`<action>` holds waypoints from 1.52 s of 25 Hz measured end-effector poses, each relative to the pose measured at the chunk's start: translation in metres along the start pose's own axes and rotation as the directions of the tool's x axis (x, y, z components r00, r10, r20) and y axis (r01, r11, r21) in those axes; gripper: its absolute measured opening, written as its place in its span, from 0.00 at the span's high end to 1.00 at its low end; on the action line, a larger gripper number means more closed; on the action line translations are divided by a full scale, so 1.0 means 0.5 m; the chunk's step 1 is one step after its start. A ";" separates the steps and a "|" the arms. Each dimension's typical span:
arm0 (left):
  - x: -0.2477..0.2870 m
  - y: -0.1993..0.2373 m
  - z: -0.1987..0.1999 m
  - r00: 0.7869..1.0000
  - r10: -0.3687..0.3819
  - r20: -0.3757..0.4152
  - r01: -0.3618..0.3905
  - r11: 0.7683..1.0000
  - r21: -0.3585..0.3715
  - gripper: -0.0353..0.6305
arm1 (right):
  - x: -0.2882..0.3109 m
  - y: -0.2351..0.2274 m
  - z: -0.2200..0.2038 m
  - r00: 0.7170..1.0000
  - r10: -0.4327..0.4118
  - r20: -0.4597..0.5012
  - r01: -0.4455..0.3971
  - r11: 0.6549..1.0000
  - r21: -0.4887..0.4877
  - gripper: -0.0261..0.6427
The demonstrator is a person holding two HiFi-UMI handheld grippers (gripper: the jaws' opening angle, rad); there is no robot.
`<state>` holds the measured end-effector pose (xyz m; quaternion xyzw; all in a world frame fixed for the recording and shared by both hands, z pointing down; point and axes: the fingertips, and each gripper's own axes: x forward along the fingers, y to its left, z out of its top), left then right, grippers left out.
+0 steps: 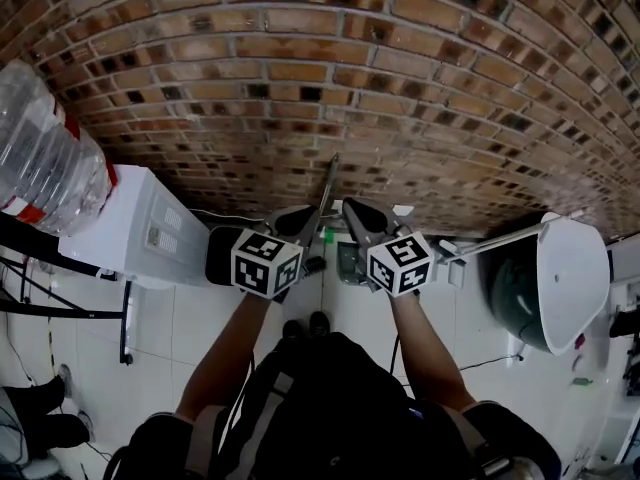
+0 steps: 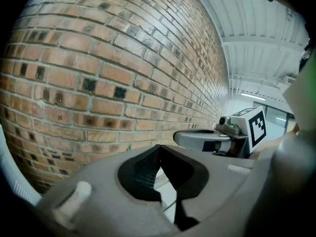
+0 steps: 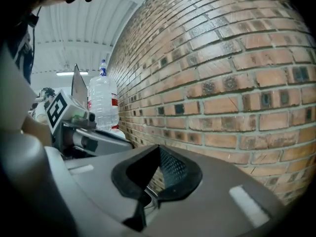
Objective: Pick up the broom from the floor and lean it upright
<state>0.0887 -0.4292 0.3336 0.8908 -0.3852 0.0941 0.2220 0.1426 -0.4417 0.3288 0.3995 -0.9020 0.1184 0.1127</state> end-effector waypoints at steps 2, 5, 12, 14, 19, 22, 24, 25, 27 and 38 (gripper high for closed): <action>-0.006 -0.007 0.024 1.000 -0.004 0.015 0.004 0.999 0.037 0.95 | -0.005 0.010 0.022 1.000 0.013 0.027 -0.012 1.000 -0.008 0.95; -0.021 -0.014 0.050 0.999 0.000 0.040 -0.003 0.998 0.056 0.95 | -0.014 0.026 0.050 0.998 0.031 0.060 -0.030 0.999 -0.016 0.95; -0.045 -0.012 0.078 0.998 0.013 0.069 -0.018 0.997 0.079 0.95 | -0.027 0.042 0.099 0.992 0.041 0.121 -0.037 0.999 -0.036 0.95; -0.049 -0.012 0.081 0.997 0.016 0.074 -0.022 0.997 0.080 0.95 | -0.029 0.043 0.105 0.991 0.041 0.126 -0.037 0.999 -0.040 0.95; -0.056 -0.011 0.093 0.996 0.017 0.089 -0.025 0.996 0.087 0.95 | -0.031 0.043 0.114 0.990 0.039 0.137 -0.034 0.999 -0.036 0.95; -0.059 -0.013 0.095 0.995 0.018 0.094 -0.026 0.996 0.083 0.95 | -0.033 0.044 0.117 0.989 0.039 0.141 -0.035 0.999 -0.034 0.95; -0.059 -0.015 0.096 0.995 0.020 0.095 -0.027 0.996 0.081 0.95 | -0.035 0.043 0.119 0.989 0.039 0.143 -0.034 0.999 -0.034 0.95; -0.059 -0.016 0.096 0.995 0.020 0.095 -0.027 0.996 0.080 0.95 | -0.036 0.042 0.120 0.989 0.038 0.144 -0.034 0.999 -0.033 0.95; -0.060 -0.018 0.095 0.995 0.018 0.094 -0.025 0.997 0.076 0.95 | -0.037 0.043 0.120 0.989 0.036 0.144 -0.032 0.999 -0.031 0.95; -0.069 -0.037 0.101 0.995 0.007 0.104 -0.015 0.997 0.079 0.95 | -0.049 0.048 0.114 0.988 0.023 0.155 -0.021 1.000 -0.014 0.95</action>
